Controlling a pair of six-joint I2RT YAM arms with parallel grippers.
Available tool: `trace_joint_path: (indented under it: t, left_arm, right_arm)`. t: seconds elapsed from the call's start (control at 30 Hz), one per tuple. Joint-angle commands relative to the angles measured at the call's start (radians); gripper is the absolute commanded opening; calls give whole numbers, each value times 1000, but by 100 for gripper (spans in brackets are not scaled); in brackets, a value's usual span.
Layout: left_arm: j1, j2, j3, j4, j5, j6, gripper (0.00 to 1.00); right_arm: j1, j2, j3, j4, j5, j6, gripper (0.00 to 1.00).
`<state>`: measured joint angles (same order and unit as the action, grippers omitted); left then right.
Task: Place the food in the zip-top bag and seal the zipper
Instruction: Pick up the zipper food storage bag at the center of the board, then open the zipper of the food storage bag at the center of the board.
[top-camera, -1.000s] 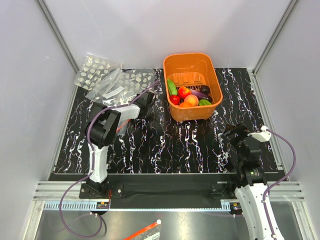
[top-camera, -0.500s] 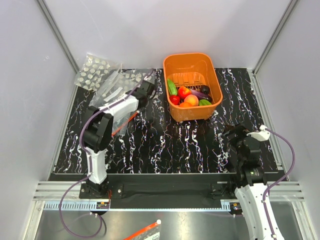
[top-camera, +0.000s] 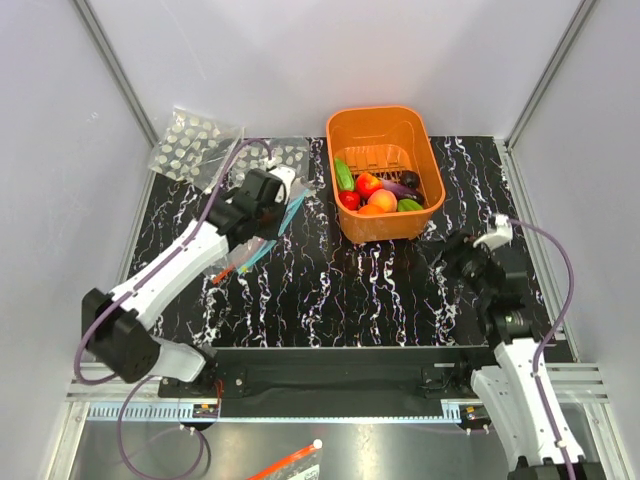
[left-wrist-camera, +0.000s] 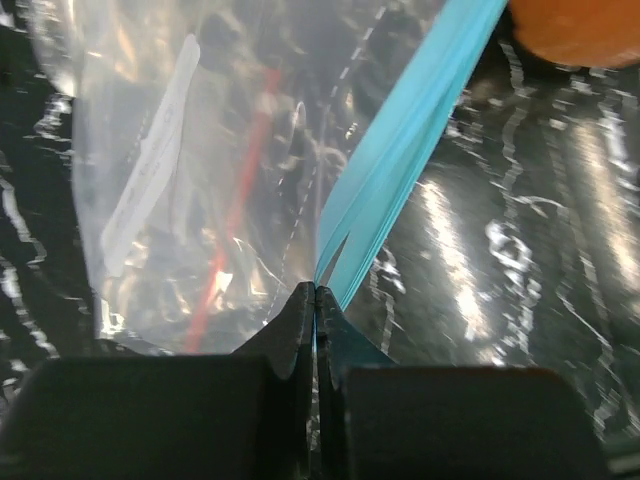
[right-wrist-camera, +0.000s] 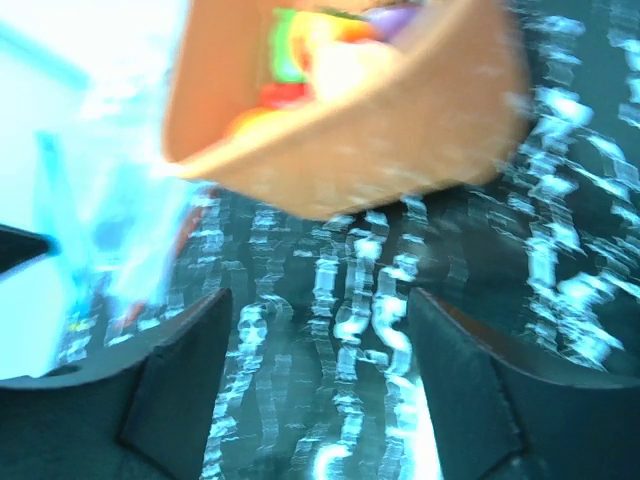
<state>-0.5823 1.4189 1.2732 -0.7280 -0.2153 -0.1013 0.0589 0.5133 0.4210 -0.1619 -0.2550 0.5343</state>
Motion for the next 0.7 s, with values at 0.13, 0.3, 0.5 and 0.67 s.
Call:
trace_joint_path:
  t: [0.13,0.3,0.5,0.67]
  left_arm:
    - [2,-100,-110,70,278,-81,0]
    - [2,-63,-32,12,284,-60,0]
    - [2,-60,46,-44,272,-75,0]
    - [4,-92,57,-51,289,-89,0]
  right_arm:
    - [166,227,286,59,-123,44,68]
    - [482,417,413,79,140,12,68]
    - [630,626,446,261,250,61,66]
    - [743,800,528,327,318,39,66]
